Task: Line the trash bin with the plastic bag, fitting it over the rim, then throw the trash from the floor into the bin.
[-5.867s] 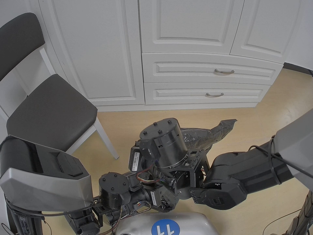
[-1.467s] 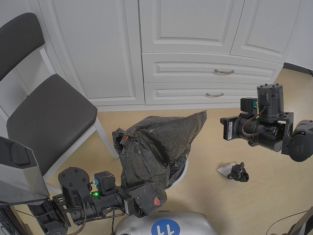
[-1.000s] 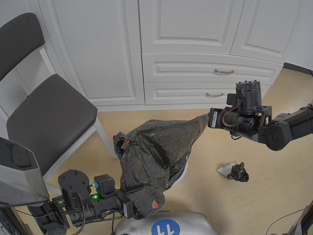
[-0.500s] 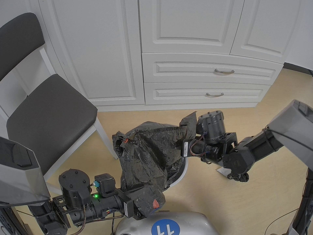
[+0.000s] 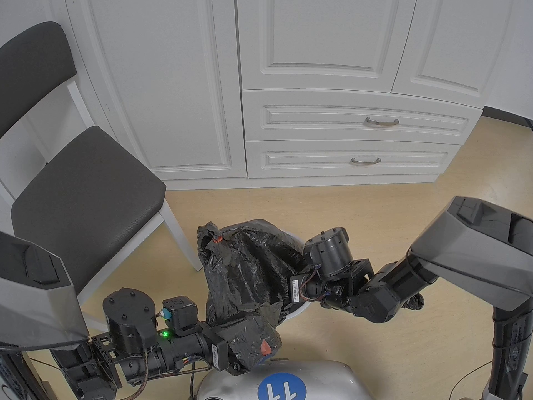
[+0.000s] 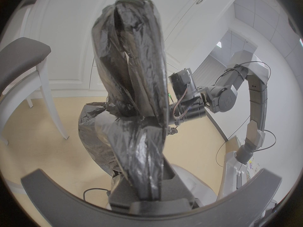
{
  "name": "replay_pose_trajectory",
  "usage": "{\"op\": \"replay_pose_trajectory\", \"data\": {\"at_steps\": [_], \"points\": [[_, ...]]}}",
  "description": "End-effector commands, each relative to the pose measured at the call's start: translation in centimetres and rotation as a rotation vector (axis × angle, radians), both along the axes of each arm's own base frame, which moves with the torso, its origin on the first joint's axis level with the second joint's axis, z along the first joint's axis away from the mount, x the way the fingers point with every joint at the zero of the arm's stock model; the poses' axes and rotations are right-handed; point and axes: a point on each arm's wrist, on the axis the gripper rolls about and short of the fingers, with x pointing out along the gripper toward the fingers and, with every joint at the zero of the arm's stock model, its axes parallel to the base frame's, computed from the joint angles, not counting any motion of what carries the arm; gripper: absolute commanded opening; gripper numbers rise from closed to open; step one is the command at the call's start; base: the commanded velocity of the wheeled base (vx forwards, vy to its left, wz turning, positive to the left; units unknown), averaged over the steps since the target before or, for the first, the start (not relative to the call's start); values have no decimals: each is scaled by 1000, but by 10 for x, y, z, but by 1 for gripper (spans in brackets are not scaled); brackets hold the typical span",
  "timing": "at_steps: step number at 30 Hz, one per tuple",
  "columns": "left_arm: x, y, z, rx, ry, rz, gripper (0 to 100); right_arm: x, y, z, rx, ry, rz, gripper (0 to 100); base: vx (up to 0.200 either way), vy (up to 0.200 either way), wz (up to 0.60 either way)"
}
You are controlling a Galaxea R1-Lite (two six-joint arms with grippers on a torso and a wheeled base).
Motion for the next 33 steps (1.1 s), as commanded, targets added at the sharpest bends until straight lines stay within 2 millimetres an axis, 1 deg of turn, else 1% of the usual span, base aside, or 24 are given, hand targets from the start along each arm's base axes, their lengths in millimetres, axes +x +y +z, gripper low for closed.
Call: {"op": "replay_pose_trajectory", "data": {"at_steps": [1,4,6,7,9,10,11,12,13,14,15,17,18,19,21,23,26,27,29,31,32,33], "points": [[1,0,-1,2,1,5,0,-5,16,-27,-13,37,26,0,0,0,0],[3,0,0,-2,-3,11,0,-8,26,-34,39,41,19,0,0,0,0],[5,1,1,-4,-8,20,0,-8,29,-35,52,35,18,0,0,0,0],[5,2,1,-5,-7,25,0,-9,28,-31,55,32,18,0,0,0,0],[8,5,0,-3,-4,38,0,-10,27,-15,73,8,21,0,0,0,0],[10,7,-1,-2,-1,45,0,-13,25,1,86,-12,23,0,0,0,0],[10,7,-1,-2,-1,45,0,-13,25,1,86,-12,23,0,0,0,0],[11,9,-5,8,12,55,0,-21,17,28,80,-41,43,0,0,0,0],[11,9,-6,12,17,58,0,-24,14,36,71,-50,52,0,0,0,0],[11,11,-8,22,22,67,0,-31,8,53,44,-68,76,0,0,0,0],[11,13,-8,23,24,75,0,-38,4,65,27,-83,96,0,0,0,0],[15,17,-7,22,16,95,0,-50,-3,78,-1,-104,130,0,0,0,0],[15,17,-7,22,16,95,0,-50,-3,78,-1,-104,130,0,0,0,0],[17,21,-5,23,8,113,0,-62,-8,90,-26,-140,171,0,0,0,0],[13,26,-4,46,-2,113,0,-68,-13,106,-47,-196,203,0,0,0,0],[7,31,-4,81,-16,103,0,-72,-18,113,-55,-220,212,0,0,0,0],[3,36,-3,112,-39,96,0,-67,-20,118,-41,-239,197,0,0,0,0],[1,38,0,112,-54,98,0,-59,-21,118,-37,-242,177,0,0,0,0],[1,39,4,105,-69,103,0,-42,-22,112,-42,-240,143,0,0,0,0],[0,39,6,101,-76,103,0,-29,-19,107,-30,-254,122,0,0,0,0],[0,39,6,101,-76,103,0,-29,-19,107,-30,-254,122,0,0,0,0],[-1,40,7,98,-80,104,0,-15,-18,100,-11,-264,94,0,0,0,0]]}}
